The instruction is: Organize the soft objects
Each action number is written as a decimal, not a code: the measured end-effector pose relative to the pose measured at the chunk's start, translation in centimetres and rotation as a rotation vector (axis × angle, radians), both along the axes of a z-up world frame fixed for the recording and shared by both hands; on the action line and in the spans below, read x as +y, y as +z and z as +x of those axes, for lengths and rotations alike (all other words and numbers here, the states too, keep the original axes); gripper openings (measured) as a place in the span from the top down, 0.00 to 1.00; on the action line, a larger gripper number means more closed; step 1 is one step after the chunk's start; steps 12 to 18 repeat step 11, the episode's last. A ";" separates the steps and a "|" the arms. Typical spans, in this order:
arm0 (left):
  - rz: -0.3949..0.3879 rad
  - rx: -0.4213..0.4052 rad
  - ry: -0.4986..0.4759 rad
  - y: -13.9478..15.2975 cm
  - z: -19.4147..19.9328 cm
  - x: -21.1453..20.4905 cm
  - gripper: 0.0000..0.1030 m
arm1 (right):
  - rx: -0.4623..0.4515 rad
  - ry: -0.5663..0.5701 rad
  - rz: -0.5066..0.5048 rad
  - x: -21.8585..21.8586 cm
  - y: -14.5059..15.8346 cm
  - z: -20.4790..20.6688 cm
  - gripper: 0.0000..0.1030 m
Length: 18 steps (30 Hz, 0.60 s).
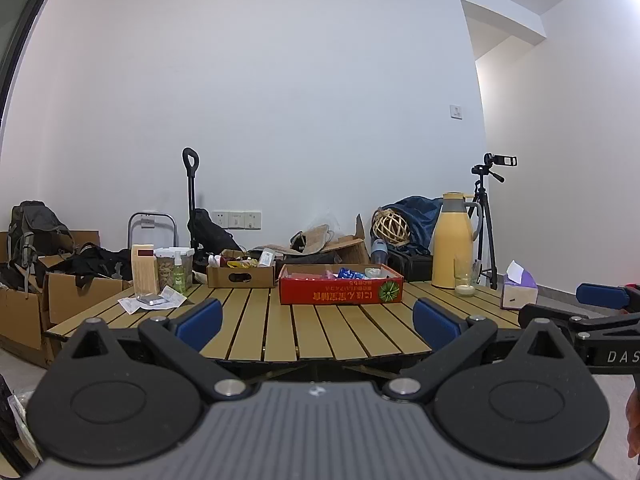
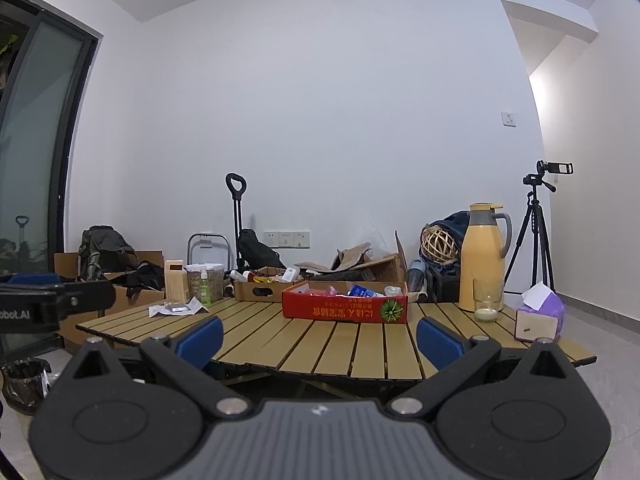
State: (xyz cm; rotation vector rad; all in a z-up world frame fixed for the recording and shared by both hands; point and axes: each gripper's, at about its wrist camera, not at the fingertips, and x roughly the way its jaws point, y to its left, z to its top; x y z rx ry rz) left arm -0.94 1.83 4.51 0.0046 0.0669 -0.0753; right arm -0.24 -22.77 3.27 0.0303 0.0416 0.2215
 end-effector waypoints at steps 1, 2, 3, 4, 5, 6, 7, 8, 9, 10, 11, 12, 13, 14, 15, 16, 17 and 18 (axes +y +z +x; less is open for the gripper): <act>-0.002 -0.002 -0.001 0.0 0.0 0.1 0.00 | -0.002 -0.002 -0.001 0.1 0.0 0.0 0.00; -0.004 -0.005 -0.001 0.0 0.1 0.2 0.00 | -0.003 -0.003 -0.001 0.1 0.0 0.0 0.00; -0.005 -0.009 0.000 0.1 0.1 0.3 0.00 | -0.005 -0.004 0.000 0.2 0.0 0.0 0.00; -0.005 -0.013 0.000 0.2 0.2 0.4 0.00 | -0.008 -0.005 0.001 0.2 0.0 0.0 0.00; -0.007 -0.018 0.000 0.2 0.3 0.4 0.00 | -0.010 -0.005 0.002 0.2 0.1 0.1 0.00; -0.008 -0.022 -0.001 0.2 0.3 0.5 0.00 | -0.013 -0.004 0.002 0.3 0.1 0.1 0.00; -0.011 -0.023 -0.003 0.3 0.4 0.5 0.00 | -0.014 -0.004 0.001 0.3 0.1 0.2 0.00; -0.014 -0.023 -0.004 0.3 0.5 0.5 0.00 | -0.016 -0.003 -0.001 0.4 0.1 0.2 0.00; -0.014 -0.022 -0.007 0.3 0.7 0.5 0.00 | -0.016 -0.002 -0.002 0.4 0.1 0.3 0.00; -0.012 -0.021 -0.005 0.2 0.8 0.5 0.00 | -0.015 -0.001 -0.003 0.5 0.1 0.4 0.00; -0.012 -0.021 0.000 0.2 0.8 0.5 0.00 | -0.012 -0.001 -0.003 0.5 0.0 0.5 0.00; -0.012 -0.021 0.000 0.2 0.8 0.5 0.00 | -0.012 -0.001 -0.003 0.5 0.0 0.5 0.00; -0.012 -0.021 0.000 0.2 0.8 0.5 0.00 | -0.012 -0.001 -0.003 0.5 0.0 0.5 0.00; -0.012 -0.021 0.000 0.2 0.8 0.5 0.00 | -0.012 -0.001 -0.003 0.5 0.0 0.5 0.00; -0.012 -0.021 0.000 0.2 0.8 0.5 0.00 | -0.012 -0.001 -0.003 0.5 0.0 0.5 0.00; -0.012 -0.021 0.000 0.2 0.8 0.5 0.00 | -0.012 -0.001 -0.003 0.5 0.0 0.5 0.00; -0.012 -0.021 0.000 0.2 0.8 0.5 0.00 | -0.012 -0.001 -0.003 0.5 0.0 0.5 0.00; -0.012 -0.021 0.000 0.2 0.8 0.5 0.00 | -0.012 -0.001 -0.003 0.5 0.0 0.5 0.00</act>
